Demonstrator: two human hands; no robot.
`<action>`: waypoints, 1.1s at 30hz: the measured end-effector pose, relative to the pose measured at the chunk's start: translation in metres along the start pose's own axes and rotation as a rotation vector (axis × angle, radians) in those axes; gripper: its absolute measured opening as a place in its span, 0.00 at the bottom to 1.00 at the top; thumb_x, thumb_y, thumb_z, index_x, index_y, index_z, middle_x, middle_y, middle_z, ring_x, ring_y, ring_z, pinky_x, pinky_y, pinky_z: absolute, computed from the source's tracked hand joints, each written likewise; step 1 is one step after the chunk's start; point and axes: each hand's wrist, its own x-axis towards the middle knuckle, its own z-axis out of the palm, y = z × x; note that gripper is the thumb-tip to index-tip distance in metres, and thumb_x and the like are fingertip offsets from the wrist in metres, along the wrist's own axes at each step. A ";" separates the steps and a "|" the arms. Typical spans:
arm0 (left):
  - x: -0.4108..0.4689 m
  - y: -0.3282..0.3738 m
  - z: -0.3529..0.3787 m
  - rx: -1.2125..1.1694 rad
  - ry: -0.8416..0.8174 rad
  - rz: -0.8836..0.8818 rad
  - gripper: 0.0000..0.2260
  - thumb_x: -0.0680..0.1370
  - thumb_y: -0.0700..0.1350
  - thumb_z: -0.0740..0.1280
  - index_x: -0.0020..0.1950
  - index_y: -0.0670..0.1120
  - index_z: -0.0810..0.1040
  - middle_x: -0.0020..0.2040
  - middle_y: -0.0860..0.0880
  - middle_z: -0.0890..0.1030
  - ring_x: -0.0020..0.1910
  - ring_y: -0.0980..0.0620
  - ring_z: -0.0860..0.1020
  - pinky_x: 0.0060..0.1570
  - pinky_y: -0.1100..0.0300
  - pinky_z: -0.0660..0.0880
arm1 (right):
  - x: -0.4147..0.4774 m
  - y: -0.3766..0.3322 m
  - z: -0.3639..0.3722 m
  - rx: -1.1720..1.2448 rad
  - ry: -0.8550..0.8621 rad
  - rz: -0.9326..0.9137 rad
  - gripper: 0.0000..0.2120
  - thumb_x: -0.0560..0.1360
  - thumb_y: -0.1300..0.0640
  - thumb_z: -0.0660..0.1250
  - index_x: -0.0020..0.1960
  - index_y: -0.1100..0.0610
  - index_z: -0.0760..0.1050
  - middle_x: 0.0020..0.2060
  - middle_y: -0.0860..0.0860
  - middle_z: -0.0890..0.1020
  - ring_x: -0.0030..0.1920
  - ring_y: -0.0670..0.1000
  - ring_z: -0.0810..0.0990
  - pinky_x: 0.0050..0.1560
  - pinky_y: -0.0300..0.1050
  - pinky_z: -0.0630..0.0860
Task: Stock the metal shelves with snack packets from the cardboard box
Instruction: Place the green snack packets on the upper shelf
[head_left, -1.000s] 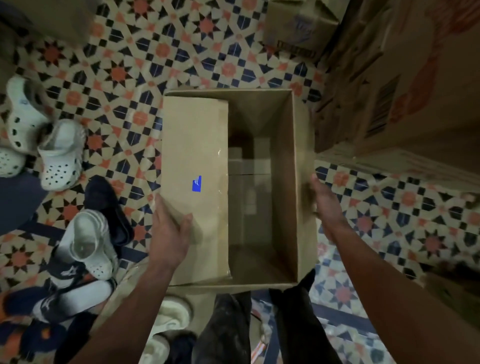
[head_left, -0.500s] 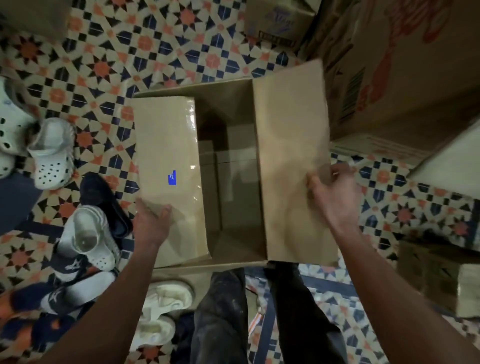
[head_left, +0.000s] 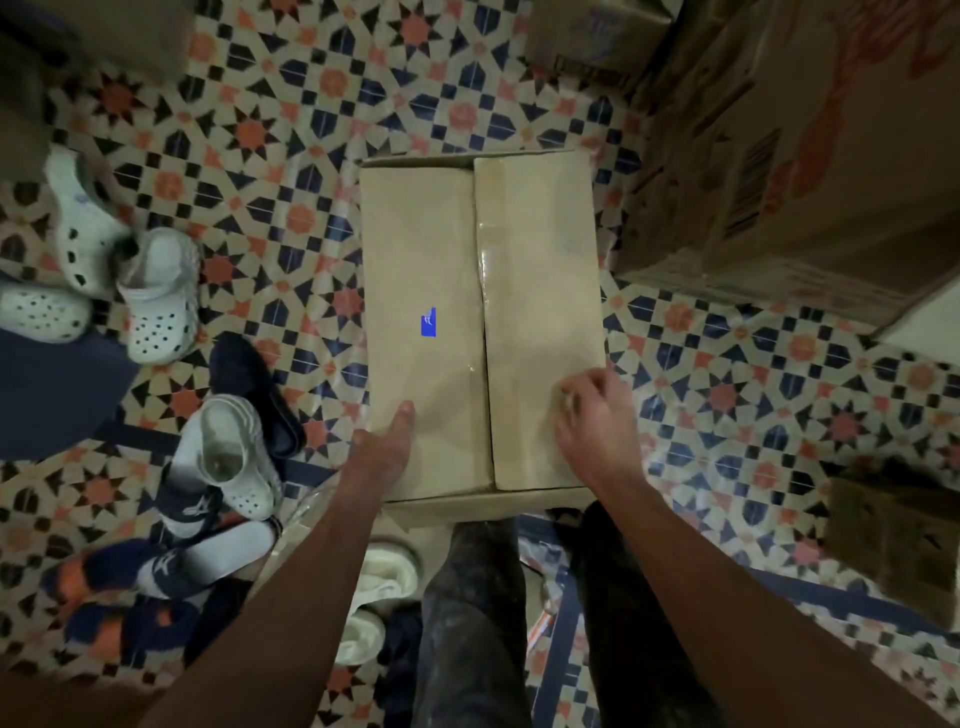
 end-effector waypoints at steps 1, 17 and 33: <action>0.003 0.000 0.001 -0.033 -0.014 -0.015 0.52 0.70 0.78 0.56 0.77 0.38 0.58 0.75 0.37 0.64 0.73 0.37 0.65 0.71 0.45 0.62 | -0.003 0.008 0.003 -0.016 0.071 0.082 0.17 0.76 0.53 0.69 0.64 0.55 0.73 0.63 0.55 0.70 0.62 0.54 0.70 0.65 0.53 0.72; 0.018 0.111 0.012 -0.146 0.096 0.367 0.23 0.80 0.46 0.66 0.72 0.40 0.67 0.64 0.43 0.76 0.63 0.42 0.75 0.64 0.55 0.71 | 0.063 0.025 -0.014 0.726 0.155 0.754 0.32 0.75 0.38 0.67 0.70 0.59 0.71 0.62 0.58 0.78 0.60 0.61 0.78 0.61 0.60 0.77; 0.034 0.248 0.032 -0.068 0.035 0.531 0.24 0.78 0.46 0.70 0.71 0.46 0.66 0.61 0.51 0.75 0.60 0.50 0.73 0.63 0.57 0.68 | 0.171 0.034 -0.075 0.914 0.309 0.691 0.25 0.76 0.50 0.71 0.70 0.56 0.72 0.63 0.53 0.79 0.62 0.57 0.78 0.65 0.55 0.76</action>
